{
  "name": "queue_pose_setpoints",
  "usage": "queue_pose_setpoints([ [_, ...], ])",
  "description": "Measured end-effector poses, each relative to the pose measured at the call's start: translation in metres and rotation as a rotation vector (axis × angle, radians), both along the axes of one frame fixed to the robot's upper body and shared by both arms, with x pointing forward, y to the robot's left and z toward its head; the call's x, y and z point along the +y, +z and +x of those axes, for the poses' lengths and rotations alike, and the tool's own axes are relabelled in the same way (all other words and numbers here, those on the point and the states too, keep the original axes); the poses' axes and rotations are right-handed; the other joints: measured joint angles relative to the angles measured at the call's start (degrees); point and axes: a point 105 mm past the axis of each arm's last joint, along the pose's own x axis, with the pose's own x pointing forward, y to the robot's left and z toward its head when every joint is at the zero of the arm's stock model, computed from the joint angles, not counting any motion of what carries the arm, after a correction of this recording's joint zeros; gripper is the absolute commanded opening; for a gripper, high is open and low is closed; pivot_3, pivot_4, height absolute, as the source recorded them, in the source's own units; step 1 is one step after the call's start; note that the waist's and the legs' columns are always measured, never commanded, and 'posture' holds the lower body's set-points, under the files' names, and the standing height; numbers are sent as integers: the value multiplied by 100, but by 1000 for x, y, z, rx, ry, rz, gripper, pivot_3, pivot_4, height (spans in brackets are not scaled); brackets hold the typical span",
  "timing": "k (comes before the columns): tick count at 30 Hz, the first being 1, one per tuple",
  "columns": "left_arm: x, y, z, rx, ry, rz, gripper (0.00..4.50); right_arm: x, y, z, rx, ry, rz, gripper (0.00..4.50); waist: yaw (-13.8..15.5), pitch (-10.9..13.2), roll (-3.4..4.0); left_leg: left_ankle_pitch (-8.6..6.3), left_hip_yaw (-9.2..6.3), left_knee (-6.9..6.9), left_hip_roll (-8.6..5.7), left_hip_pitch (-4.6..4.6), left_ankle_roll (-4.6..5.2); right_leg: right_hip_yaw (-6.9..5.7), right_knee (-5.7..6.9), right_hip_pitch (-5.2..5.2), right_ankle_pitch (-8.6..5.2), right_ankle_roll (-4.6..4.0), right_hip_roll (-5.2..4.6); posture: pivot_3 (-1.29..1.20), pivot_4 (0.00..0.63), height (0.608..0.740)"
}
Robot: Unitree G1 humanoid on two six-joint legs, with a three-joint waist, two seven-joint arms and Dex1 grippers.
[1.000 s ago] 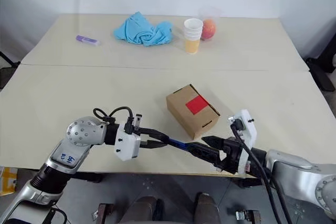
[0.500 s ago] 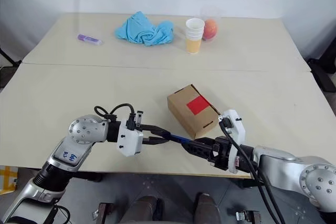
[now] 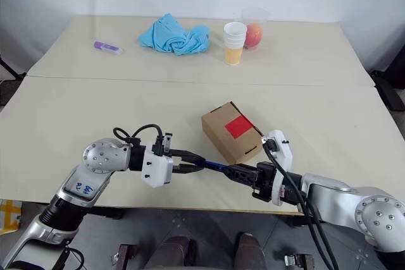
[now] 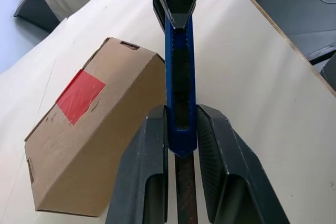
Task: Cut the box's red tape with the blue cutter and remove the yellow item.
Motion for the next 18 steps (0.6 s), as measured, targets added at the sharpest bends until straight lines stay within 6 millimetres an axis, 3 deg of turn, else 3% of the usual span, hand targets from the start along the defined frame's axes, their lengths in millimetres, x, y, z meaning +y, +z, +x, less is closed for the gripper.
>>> queue_pose_setpoints([
  [4, 1, -1, 0, 1, 5, 8, 430, 5, 3, -3, -2, 36, 38, 159, -2, 0, 0, 0, 0, 0, 1, 0, 0, 0, 0, 0, 0, 0, 0, 0, 150, 740],
  [6, 1, -1, 0, 5, 1, 9, 1191, 5, 3, -4, 0, 44, 41, 173, 2, 0, 0, 0, 0, 0, 0, 0, 0, 0, 0, 0, 0, 0, 0, 0, 150, 740],
  [13, 4, 19, -11, 82, -42, -70, 3195, 0, 2, -6, 11, 68, 17, 173, -5, 0, 0, 0, -2, 0, 2, -1, 0, 0, -1, -1, 0, 0, -1, 0, 150, 740],
  [16, 19, 22, -15, 184, -44, -72, 3205, -7, 3, -10, 17, 76, 8, 173, -6, 0, 1, 0, -2, -2, 2, -2, 0, -1, -1, -2, 0, -1, -1, 0, 150, 740],
  [18, 43, 19, -15, 295, 2, -42, 3205, -18, 6, -16, 15, 76, -14, 173, -11, 1, 2, 0, -1, -7, 4, -1, 0, -1, -6, -1, 0, -1, 1, 0, 150, 740],
])
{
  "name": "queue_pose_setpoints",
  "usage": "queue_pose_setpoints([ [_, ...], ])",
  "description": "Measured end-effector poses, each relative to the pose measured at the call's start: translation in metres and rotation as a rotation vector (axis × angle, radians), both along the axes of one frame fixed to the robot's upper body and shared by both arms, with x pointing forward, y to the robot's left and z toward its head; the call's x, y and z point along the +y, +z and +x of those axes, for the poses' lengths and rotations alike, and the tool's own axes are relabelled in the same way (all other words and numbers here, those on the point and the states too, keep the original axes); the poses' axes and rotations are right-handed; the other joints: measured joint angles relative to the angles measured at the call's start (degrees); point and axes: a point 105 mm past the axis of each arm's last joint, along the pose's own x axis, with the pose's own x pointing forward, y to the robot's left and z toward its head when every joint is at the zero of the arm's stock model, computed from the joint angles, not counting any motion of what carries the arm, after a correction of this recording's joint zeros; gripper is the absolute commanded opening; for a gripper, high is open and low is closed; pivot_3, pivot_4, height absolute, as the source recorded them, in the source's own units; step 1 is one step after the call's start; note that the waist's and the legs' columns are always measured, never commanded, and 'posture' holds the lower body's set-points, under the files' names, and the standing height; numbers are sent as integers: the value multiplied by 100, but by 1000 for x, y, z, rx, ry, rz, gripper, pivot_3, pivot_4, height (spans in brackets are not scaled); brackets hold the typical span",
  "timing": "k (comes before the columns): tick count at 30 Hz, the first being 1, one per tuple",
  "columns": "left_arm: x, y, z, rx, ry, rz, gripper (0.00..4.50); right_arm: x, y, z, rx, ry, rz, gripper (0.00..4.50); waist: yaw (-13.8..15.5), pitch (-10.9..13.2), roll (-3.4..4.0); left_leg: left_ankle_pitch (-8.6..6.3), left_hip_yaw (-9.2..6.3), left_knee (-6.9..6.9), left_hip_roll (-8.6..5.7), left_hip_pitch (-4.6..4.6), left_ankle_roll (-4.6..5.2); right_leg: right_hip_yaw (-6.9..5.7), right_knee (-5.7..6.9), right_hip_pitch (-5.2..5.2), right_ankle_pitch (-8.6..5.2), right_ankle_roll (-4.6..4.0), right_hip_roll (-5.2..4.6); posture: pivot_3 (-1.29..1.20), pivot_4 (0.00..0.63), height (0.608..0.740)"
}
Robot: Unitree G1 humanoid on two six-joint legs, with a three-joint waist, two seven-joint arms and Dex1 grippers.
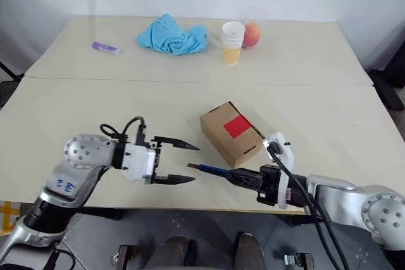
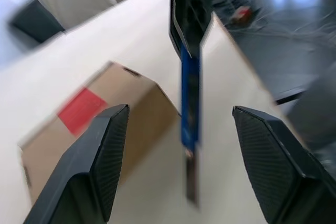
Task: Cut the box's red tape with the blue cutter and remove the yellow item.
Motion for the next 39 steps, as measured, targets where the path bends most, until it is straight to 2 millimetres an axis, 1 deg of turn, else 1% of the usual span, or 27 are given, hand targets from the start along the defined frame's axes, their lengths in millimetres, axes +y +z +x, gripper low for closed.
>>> queue_pose_setpoints([
  [2, 15, 1, 3, 79, 37, 12, 3205, -7, 5, -7, -10, 18, -3, 173, 5, 0, 1, 0, 0, 0, 0, 1, 0, -1, -2, 4, 0, 0, 0, 0, 150, 740],
  [3, 25, 0, 8, 138, 75, 12, 3205, -11, 10, -16, -21, 48, 4, 173, 32, 3, 4, 1, -3, 0, -2, -1, 2, -2, 0, 4, 0, 0, 0, 0, 150, 740],
  [5, 51, -1, 27, 240, 211, -23, 3205, -23, 21, -30, -42, 78, -10, 173, 81, 4, 8, 1, -3, 0, -2, 3, 5, -5, 0, 11, 0, 1, 3, 0, 150, 740],
  [6, 59, -1, 35, 268, 263, -48, 3205, -28, 25, -33, -55, 78, -19, 173, 100, 4, 5, 1, -3, 0, -2, 4, 7, -6, -4, 15, 2, 3, 4, 0, 150, 740],
  [8, 64, -3, 44, 315, 303, -90, 2840, -42, 32, -42, -60, 76, -51, 173, 152, 4, 4, -2, 0, 1, -6, 4, 17, -2, -11, 18, 7, 6, 3, 0, 150, 740],
  [10, 64, -5, 50, 348, 317, -130, 2381, -60, 38, -50, -63, 60, -99, 173, 177, 3, 4, -4, -1, 0, -10, 4, 21, 1, -10, 18, 10, 6, 1, 0, 150, 740],
  [13, 56, -7, 60, 380, 320, -182, 1427, -96, 59, -55, -113, -29, -191, 173, 197, 3, 1, -8, 7, 0, -13, 2, 28, 4, -13, 15, 13, 7, 0, 0, 150, 740],
  [14, 52, -7, 63, 381, 316, -187, 1149, -105, 66, -55, -134, -56, -215, 173, 189, 3, 0, -8, 10, 1, -14, 3, 29, 5, -13, 16, 13, 7, 0, 0, 150, 740],
  [16, 38, -1, 69, 369, 285, -210, 525, -120, 79, -52, -176, -91, -284, 173, 168, 3, 0, -8, 19, 0, -12, 2, 29, 10, -10, 9, 13, 9, 0, 0, 150, 740],
  [17, 28, 5, 72, 360, 257, -224, 168, -125, 84, -48, -199, -101, -325, 173, 158, 3, -1, -8, 25, 1, -11, 4, 29, 12, -9, 7, 14, 11, 0, 0, 150, 740],
  [18, 17, 11, 74, 350, 228, -231, 0, -129, 90, -43, -225, -110, -357, 173, 150, 4, -2, -8, 30, 0, -11, 2, 28, 17, -8, 3, 15, 13, 0, 0, 150, 740],
  [19, 9, 16, 76, 348, 210, -232, 0, -130, 96, -39, -259, -111, -382, 173, 142, 4, -2, -8, 32, 0, -10, 3, 28, 18, -3, 0, 16, 13, 0, 0, 150, 740],
  [21, -11, 23, 82, 338, 183, -230, 0, -130, 109, -24, -326, -100, -425, 173, 106, 3, 0, -8, 47, -1, -11, 4, 28, 23, -1, -7, 16, 14, -1, 0, 150, 740],
  [23, -32, 26, 90, 343, 173, -232, 0, -124, 116, -9, -366, -65, -466, 173, 66, 4, 0, -6, 50, 0, -9, 5, 26, 23, -1, -8, 16, 15, -2, 0, 150, 740],
  [25, -52, 27, 94, 351, 161, -219, 0, -115, 121, 6, -405, -31, -500, 173, 17, 6, -4, -6, 47, -3, -5, -1, 24, 19, -5, -12, 16, 15, -1, 0, 150, 740],
  [26, -58, 27, 97, 355, 163, -207, 0, -111, 123, 13, -422, -26, -515, 173, -2, 6, -3, -6, 46, -4, -5, -1, 24, 18, -6, -14, 16, 15, -2, 0, 150, 740],
  [28, -70, 27, 102, 360, 169, -187, 0, -106, 122, 28, -403, -27, -578, 173, -24, 12, 5, -6, 55, -8, -6, -4, 24, 16, -9, -20, 16, 15, -8, 0, 150, 740],
  [30, -78, 26, 104, 358, 174, -159, 0, -100, 121, 37, -397, -26, -625, 173, -14, 13, 7, -6, 52, -11, -3, -10, 23, 10, -13, -25, 16, 14, -7, 0, 150, 740],
  [33, -79, 14, 110, 354, 223, -97, 0, -88, 118, 49, -375, -17, -658, 173, -14, 20, 19, -6, 61, -10, -2, -14, 23, 8, -15, -27, 16, 14, -9, 0, 150, 740],
  [34, -79, 8, 113, 363, 245, -77, 0, -82, 114, 57, -350, -17, -691, 173, -17, 20, 19, -6, 68, -8, 0, -12, 24, 8, -12, -27, 16, 14, -11, 0, 150, 740],
  [37, -84, 6, 113, 367, 253, -70, 0, -71, 116, 71, -363, -19, -695, 173, -3, 23, 15, -6, 65, -1, 3, -22, 24, 0, -18, -27, 17, 14, -13, 0, 150, 740],
  [39, -83, 5, 114, 364, 266, -56, 0, -62, 118, 84, -387, -31, -685, 173, 8, 23, 14, -6, 60, -2, 3, -27, 25, -4, -23, -27, 17, 14, -14, 0, 150, 740],
])
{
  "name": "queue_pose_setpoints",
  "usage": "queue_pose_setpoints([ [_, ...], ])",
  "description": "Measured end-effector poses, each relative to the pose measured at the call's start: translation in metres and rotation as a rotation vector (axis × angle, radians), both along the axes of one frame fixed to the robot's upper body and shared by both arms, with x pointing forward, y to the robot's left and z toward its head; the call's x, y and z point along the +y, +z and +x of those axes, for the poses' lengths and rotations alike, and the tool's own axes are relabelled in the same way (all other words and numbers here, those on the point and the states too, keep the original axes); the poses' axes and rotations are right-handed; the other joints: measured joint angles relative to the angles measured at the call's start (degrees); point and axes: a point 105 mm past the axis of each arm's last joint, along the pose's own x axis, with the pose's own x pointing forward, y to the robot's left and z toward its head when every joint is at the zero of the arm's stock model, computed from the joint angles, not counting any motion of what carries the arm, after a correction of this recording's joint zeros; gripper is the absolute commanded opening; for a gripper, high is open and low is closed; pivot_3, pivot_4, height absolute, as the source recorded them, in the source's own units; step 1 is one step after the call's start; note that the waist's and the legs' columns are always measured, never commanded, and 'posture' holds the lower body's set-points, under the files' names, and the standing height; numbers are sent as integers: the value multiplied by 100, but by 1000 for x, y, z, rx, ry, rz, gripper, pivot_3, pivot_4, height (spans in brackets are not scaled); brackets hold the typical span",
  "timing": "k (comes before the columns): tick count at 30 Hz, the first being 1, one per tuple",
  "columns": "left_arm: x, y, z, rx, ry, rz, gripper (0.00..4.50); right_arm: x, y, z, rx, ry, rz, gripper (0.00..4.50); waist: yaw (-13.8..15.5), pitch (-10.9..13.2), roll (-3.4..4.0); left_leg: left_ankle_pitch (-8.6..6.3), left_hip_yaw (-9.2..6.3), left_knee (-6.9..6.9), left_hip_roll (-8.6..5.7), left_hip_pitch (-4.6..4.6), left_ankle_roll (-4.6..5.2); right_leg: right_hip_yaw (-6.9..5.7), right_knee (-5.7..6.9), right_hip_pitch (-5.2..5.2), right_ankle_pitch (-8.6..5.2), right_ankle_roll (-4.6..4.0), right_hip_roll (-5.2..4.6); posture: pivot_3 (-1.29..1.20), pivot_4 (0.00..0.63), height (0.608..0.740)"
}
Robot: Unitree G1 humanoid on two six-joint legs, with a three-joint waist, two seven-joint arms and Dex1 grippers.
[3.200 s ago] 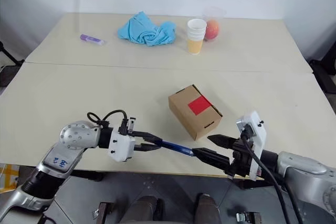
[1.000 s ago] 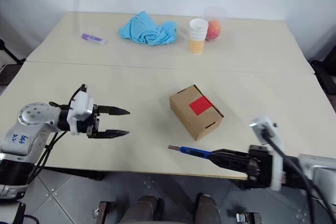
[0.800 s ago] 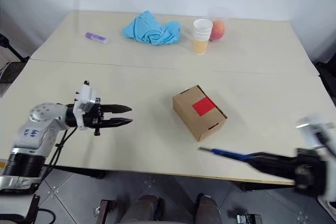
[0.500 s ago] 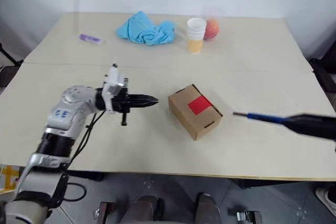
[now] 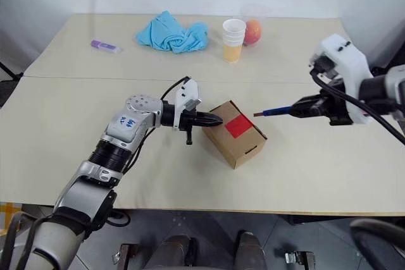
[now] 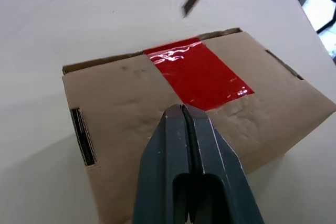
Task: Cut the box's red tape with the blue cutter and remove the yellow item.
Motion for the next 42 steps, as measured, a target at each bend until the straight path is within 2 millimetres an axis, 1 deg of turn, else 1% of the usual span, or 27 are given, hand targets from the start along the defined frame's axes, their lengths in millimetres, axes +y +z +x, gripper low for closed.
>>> queue_pose_setpoints([
  [2, -1, 1, 0, -3, 1, 6, 0, 11, 5, 5, -32, 23, 35, 173, 21, 0, 0, 0, -15, 1, -1, -12, 0, -7, 0, -9, 1, -2, 0, 0, 150, 740],
  [4, -2, 1, 1, -8, 8, 6, 0, 17, 8, 7, -62, 47, 61, 173, 19, 0, 1, -1, -22, 2, -3, -19, 1, -17, -1, -10, 1, -2, 0, 0, 150, 740],
  [6, -2, 2, 2, -17, 19, 3, 0, 19, 8, 12, -92, 55, 91, 173, 12, 0, 1, -1, -27, 3, -4, -26, 2, -26, -5, -10, 1, -2, -1, 0, 150, 740],
  [8, -1, 3, 3, -24, 31, 2, 0, 16, 8, 15, -115, 53, 115, 173, 2, -1, 1, -1, -28, 13, -5, -42, 2, -36, -3, -19, 1, -2, -1, 0, 150, 740],
  [10, -2, 5, 2, -30, 28, 3, 0, 7, 17, 12, -189, 62, 162, 173, 8, 0, 1, -1, -27, 41, -5, -76, 2, -59, 1, -31, 1, -2, 1, 0, 150, 740],
  [12, 0, 6, 2, -40, 31, 7, 0, -9, 32, 2, -288, 65, 220, 173, 44, 1, -1, -1, -32, 63, -9, -106, 1, -75, 1, -43, 1, -1, 1, 0, 150, 740],
  [14, 8, 7, 5, -45, 54, 12, 0, -26, 47, -8, -390, 55, 281, 173, 45, 3, -4, -2, -35, 73, -10, -112, 3, -78, 2, -42, 4, 3, 1, 0, 150, 740],
  [16, 13, 7, 7, -49, 71, 17, 0, -37, 53, -19, -456, 60, 322, 173, 34, 4, -6, -2, -34, 78, -10, -111, 2, -79, 5, -40, 6, 7, 2, 0, 150, 740],
  [17, 13, 7, 7, -50, 73, 18, 0, -44, 52, -23, -476, 51, 335, 173, 35, 6, -11, -2, -32, 80, -8, -110, 2, -81, 6, -37, 7, 9, 2, 0, 150, 740],
  [20, 16, 6, 8, -50, 80, 23, 0, -64, 31, -32, -488, 9, 385, 173, 48, 9, -16, -1, -28, 90, -9, -101, 0, -78, 13, -26, 11, 16, 3, 0, 150, 740],
  [22, 19, 6, 9, -54, 90, 29, 0, -67, 12, -33, -487, -6, 417, 173, 44, 7, -13, -1, -16, 85, -10, -74, 0, -57, 21, -16, 13, 19, 3, 0, 150, 740],
  [24, 19, 7, 9, -54, 90, 26, 0, -61, -5, -29, -500, 4, 447, 173, 15, 7, -13, 0, -17, 88, -8, -61, -2, -53, 20, 0, 13, 20, 6, 0, 150, 740],
  [26, 17, 6, 9, -48, 87, 24, 0, -49, -21, -16, -526, 7, 493, 173, -31, 8, -15, 2, -20, 87, -9, -48, -4, -42, 24, 0, 16, 25, 7, 0, 150, 740],
  [28, 12, 5, 7, -45, 73, 19, 0, -37, -33, -1, -536, 16, 516, 173, -35, 7, -4, 6, -24, 86, -10, -46, -4, -32, 29, -7, 20, 32, 4, 0, 150, 740],
  [29, 10, 6, 7, -46, 68, 17, 0, -34, -35, 3, -541, 18, 521, 173, -24, 6, 2, 7, -24, 87, -9, -47, -6, -29, 33, -12, 20, 32, 5, 0, 150, 740],
  [31, 10, 6, 7, -42, 70, 16, 0, -18, -27, 21, -598, 48, 560, 173, -34, 4, 5, 9, -23, 89, -11, -47, -7, -27, 38, -16, 21, 30, 6, 0, 150, 740],
  [32, 6, 6, 6, -40, 59, 12, 0, -11, -22, 25, -618, 68, 569, 173, -26, 1, 10, 9, -24, 87, -10, -47, -7, -26, 39, -18, 21, 29, 5, 0, 150, 740],
  [34, 3, 5, 5, -36, 53, 21, 0, 3, -11, 36, -645, 107, 584, 173, -17, 1, 10, 9, -27, 88, -16, -50, -7, -29, 40, -19, 21, 29, 7, 0, 150, 740],
  [37, 3, 4, 6, -33, 60, 35, 0, 25, -6, 41, -585, 218, 490, 173, 10, 1, 11, 10, -32, 91, -34, -63, -6, -36, 41, -25, 22, 27, 2, 0, 150, 740],
  [39, 4, 6, 7, -39, 69, 44, 0, 28, -7, 39, -476, 256, 389, 173, 21, 1, 11, 10, -43, 91, -52, -73, -2, -37, 43, -33, 23, 26, -5, 0, 150, 740],
  [40, 5, 7, 9, -43, 77, 49, 0, 24, -2, 37, -408, 245, 334, 173, 25, 2, 12, 11, -56, 92, -56, -81, 1, -38, 44, -41, 23, 25, -10, 0, 150, 740],
  [42, 7, 7, 10, -37, 94, 48, 0, 20, 15, 32, -363, 230, 287, 173, 7, 2, 12, 11, -59, 88, -58, -81, 1, -38, 43, -43, 24, 25, -9, 0, 150, 740],
])
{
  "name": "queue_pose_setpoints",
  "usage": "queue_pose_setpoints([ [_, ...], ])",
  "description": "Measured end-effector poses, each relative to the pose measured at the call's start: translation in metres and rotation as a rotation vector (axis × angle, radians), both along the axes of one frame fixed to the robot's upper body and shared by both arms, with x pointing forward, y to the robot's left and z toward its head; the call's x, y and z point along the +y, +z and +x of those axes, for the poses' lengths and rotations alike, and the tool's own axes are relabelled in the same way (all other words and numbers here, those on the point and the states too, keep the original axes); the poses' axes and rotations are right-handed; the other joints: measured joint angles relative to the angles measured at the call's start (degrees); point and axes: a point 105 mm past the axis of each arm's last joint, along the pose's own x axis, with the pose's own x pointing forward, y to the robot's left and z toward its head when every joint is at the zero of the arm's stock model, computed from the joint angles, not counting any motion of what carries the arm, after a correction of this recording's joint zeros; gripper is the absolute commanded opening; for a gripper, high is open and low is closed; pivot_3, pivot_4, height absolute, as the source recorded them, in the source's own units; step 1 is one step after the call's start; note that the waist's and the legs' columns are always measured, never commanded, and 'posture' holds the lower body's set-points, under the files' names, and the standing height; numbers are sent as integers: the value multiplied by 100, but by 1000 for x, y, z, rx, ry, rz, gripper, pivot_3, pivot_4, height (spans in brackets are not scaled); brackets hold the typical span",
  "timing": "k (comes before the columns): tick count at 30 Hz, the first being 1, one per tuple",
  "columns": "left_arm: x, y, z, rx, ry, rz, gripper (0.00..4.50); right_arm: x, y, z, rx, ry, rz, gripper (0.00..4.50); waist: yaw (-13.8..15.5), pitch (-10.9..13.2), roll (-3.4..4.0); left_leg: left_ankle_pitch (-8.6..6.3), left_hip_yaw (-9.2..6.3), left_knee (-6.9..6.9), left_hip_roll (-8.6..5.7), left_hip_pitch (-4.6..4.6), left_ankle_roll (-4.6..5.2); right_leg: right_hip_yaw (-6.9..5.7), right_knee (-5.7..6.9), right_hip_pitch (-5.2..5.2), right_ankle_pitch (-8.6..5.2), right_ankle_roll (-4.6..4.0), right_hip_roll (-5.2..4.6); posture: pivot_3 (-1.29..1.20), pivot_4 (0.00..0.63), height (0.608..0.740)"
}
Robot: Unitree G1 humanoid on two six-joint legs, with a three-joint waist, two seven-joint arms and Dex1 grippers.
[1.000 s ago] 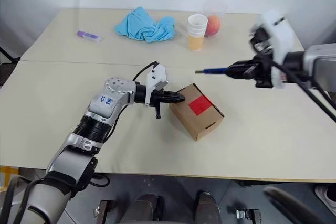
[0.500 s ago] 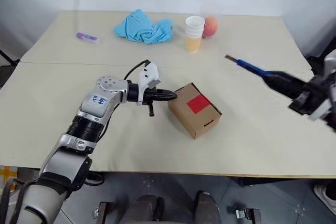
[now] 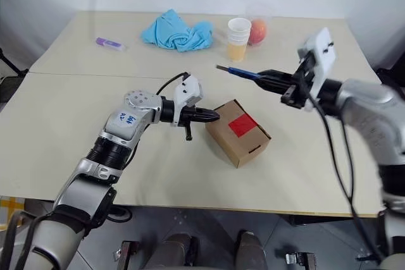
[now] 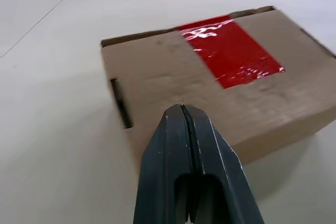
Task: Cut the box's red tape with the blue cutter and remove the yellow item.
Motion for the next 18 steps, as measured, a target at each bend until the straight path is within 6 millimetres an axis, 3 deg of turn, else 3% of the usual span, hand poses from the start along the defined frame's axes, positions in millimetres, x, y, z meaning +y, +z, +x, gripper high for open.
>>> queue_pose_setpoints([
  [3, -2, 0, -1, 2, 4, 0, 0, -1, 5, -4, 81, -39, -49, 173, -13, 0, 0, 0, 0, -3, 3, 1, -1, 0, 1, -2, -1, -1, 2, 0, 150, 740],
  [9, -5, 1, -1, 12, 17, -8, 0, -3, -29, -6, 263, -118, -171, 173, -5, 0, 0, 0, 15, 2, -11, -13, -1, 22, 41, -42, 0, -1, -7, 0, 150, 740],
  [18, -16, -1, -10, 31, -27, 25, 0, -9, -34, -10, 316, -190, -220, 173, -9, 0, 0, 0, 20, 3, -15, -11, 0, 27, 48, -44, 0, -1, -10, 0, 150, 740],
])
